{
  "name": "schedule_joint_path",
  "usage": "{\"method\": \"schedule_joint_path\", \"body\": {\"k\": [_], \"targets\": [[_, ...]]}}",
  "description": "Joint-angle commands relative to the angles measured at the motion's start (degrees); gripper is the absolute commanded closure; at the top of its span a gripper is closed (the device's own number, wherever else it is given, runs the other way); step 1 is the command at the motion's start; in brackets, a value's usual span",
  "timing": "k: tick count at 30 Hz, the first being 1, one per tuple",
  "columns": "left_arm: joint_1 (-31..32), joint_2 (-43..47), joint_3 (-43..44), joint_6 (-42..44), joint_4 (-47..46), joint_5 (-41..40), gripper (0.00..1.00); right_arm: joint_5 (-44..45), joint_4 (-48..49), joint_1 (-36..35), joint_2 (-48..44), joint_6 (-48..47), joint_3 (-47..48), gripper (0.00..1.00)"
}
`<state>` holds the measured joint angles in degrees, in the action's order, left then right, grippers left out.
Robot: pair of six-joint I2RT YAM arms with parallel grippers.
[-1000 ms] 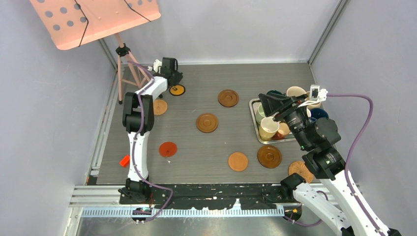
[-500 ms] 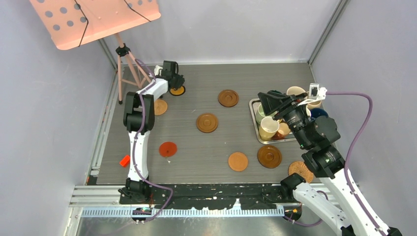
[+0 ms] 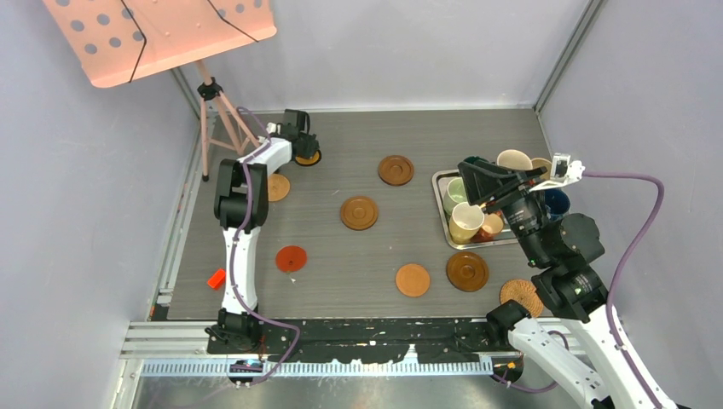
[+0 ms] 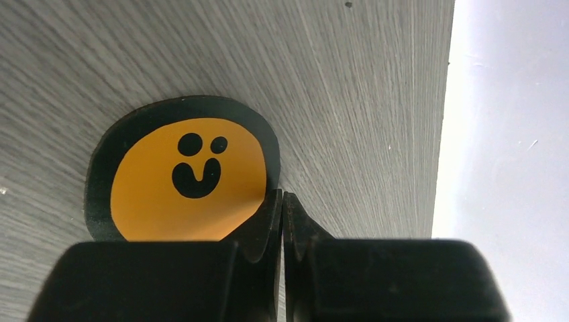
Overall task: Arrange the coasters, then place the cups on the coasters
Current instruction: Move the coaster to the center of the board.
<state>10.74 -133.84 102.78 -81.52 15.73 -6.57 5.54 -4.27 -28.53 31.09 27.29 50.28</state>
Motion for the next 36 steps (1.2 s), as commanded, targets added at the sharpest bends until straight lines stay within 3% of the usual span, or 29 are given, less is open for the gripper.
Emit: {"method": "schedule_joint_path", "body": {"k": [1,13,25,29,33,36], "targets": [[-1.2,1.6,-1.0,-6.4,2.1,-2.0,0.98,1.9,1.2,0.0,-0.7,-1.4,2.4,0.42],[0.2,3.4,-3.6,-8.0,3.5,-0.8,0.98,1.7,1.6,0.0,-1.3,-0.9,2.0,0.42],[6.6,8.6,-9.9,-6.1,6.3,-2.3,1.00,2.2,0.6,0.0,-4.1,-0.7,1.5,0.42],[6.9,9.6,-5.3,3.7,8.3,-5.8,0.99,2.1,-0.2,0.0,-5.2,-0.9,1.6,0.42],[6.9,8.4,6.5,17.7,18.4,-12.6,0.97,2.2,-0.5,0.0,-5.9,-1.0,1.4,0.42],[6.1,8.7,8.9,20.8,21.1,-14.7,0.96,2.3,-0.4,0.0,-6.1,-1.0,1.3,0.42]]}}
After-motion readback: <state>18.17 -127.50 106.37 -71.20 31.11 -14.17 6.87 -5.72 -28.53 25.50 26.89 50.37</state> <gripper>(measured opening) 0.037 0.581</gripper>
